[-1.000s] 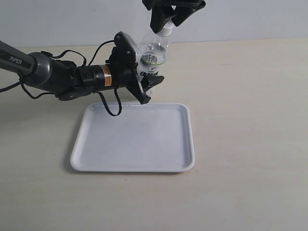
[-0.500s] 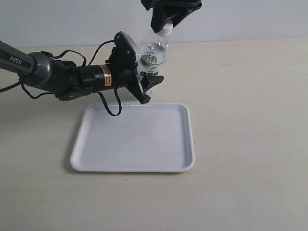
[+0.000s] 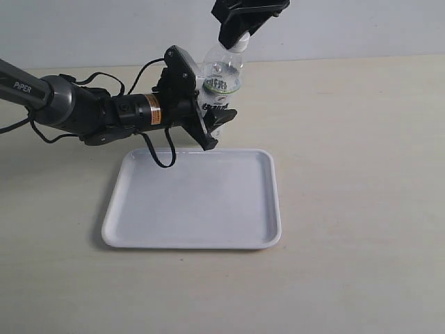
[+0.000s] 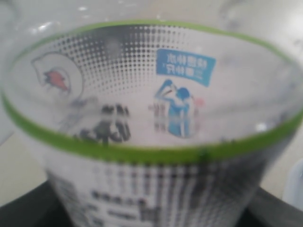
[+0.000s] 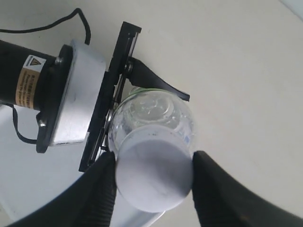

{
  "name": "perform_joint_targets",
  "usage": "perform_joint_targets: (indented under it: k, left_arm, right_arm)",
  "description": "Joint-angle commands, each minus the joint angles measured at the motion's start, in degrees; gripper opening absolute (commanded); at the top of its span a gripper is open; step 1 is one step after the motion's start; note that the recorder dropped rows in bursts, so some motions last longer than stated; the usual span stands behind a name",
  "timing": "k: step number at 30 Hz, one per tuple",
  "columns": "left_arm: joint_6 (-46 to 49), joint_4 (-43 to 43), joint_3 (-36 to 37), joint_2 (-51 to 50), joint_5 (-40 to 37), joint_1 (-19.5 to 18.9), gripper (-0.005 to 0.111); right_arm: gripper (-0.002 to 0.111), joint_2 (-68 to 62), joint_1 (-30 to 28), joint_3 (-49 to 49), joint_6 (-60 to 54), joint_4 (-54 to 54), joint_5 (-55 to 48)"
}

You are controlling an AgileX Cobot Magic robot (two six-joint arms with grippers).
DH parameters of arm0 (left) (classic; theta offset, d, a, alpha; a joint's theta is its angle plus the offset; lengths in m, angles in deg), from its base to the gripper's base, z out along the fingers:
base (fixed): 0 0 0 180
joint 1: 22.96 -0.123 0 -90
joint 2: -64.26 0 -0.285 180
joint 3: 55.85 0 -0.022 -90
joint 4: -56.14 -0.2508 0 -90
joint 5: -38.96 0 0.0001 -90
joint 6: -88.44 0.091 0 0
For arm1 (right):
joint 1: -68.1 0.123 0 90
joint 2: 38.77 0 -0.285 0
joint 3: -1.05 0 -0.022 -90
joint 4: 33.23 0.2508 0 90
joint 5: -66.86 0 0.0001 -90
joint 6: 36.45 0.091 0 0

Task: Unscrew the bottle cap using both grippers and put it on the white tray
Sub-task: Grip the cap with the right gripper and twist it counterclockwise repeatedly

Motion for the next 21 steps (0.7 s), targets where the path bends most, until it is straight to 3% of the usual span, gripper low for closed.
perform_joint_targets:
  k: [1, 21]
  left_arm:
    - [-0.66, 0.16, -0.03, 0.5, -0.69, 0.16, 0.0]
    - [-0.98, 0.16, -0.03, 0.5, -0.98, 0.16, 0.0]
  right_arm:
    - [0.0, 0.08, -0.09, -0.18, -7.0, 0.49, 0.35]
    - [0.0, 0.08, -0.09, -0.18, -40.09, 0.82, 0.35]
